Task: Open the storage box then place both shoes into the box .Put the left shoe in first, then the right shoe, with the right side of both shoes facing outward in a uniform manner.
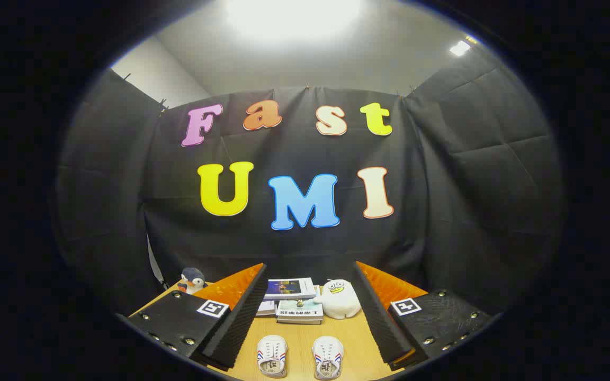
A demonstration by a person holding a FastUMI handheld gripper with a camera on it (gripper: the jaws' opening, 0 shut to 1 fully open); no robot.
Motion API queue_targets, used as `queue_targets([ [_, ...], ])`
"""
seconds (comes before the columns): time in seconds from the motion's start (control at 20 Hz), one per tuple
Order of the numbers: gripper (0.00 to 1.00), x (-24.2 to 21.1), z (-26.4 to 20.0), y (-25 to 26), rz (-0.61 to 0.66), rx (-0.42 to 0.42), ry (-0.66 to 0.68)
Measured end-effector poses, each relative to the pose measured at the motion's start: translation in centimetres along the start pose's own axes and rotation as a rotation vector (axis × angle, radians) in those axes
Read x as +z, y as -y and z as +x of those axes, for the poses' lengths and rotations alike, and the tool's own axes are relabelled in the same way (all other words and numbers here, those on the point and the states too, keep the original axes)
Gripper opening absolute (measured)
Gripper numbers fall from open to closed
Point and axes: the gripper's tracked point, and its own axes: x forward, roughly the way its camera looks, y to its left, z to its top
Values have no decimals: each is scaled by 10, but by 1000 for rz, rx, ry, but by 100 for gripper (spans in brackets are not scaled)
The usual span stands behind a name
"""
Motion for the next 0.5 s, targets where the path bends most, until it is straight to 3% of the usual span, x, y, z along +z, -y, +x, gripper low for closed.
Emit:
queue_targets([
  [0.5, 96, 4, -4, 1, 13, -26, 9],
])
